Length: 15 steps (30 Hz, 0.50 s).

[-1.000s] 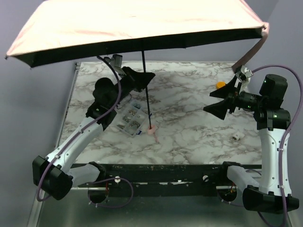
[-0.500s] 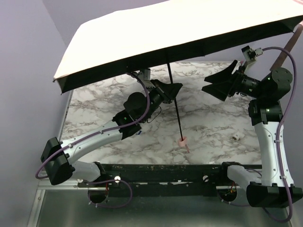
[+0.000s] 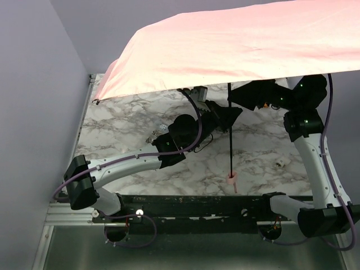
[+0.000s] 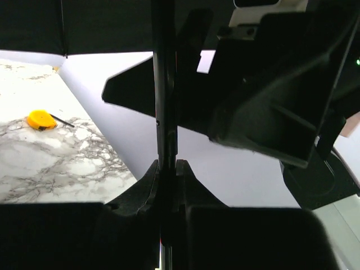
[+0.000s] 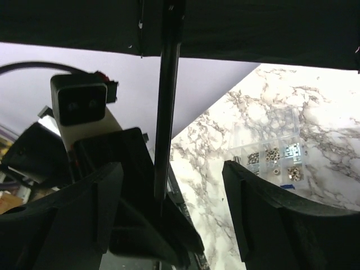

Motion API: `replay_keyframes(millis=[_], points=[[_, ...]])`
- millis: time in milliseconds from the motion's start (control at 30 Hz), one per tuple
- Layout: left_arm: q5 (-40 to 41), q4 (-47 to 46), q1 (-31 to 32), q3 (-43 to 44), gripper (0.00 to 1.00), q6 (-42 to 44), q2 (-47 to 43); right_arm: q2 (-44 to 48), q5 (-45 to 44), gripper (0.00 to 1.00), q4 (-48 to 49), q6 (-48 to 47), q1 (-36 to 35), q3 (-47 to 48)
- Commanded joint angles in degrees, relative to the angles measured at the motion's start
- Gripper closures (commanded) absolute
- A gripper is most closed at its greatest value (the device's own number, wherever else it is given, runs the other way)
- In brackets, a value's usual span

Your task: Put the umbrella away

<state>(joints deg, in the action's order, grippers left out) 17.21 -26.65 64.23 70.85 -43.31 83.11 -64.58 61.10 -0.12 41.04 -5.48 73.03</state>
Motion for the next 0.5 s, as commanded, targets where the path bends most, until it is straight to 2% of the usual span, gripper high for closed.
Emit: replay_keyframes(millis=[0, 167, 267, 400, 467], points=[[0.37, -3.18, 0.61, 2.15, 1.0, 0.9, 0.66, -2.27, -1.83, 0.25, 2.64, 3.51, -0.93, 2.81], [0.03, -3.81, 1.32, 1.82, 1.0, 0.31, 1.45, -3.26, -0.51, 0.41, 8.09, 9.0, -1.98, 0.49], [-0.65, -4.18, 1.59, 1.85, 1.0, -0.18, 2.2, -2.94, -0.18, 0.61, 10.24, 11.0, -2.3, -1.21], [-2.2, -4.9, 1.91, 2.16, 1.0, 0.68, 2.71, -3.35, 1.93, 0.95, 15.14, 16.12, -2.43, -2.9], [-4.59, -6.74, 1.88, 1.07, 1.0, 1.95, 2.22, -2.89, 3.4, 0.99, 21.97, 21.43, -2.37, -4.28]])
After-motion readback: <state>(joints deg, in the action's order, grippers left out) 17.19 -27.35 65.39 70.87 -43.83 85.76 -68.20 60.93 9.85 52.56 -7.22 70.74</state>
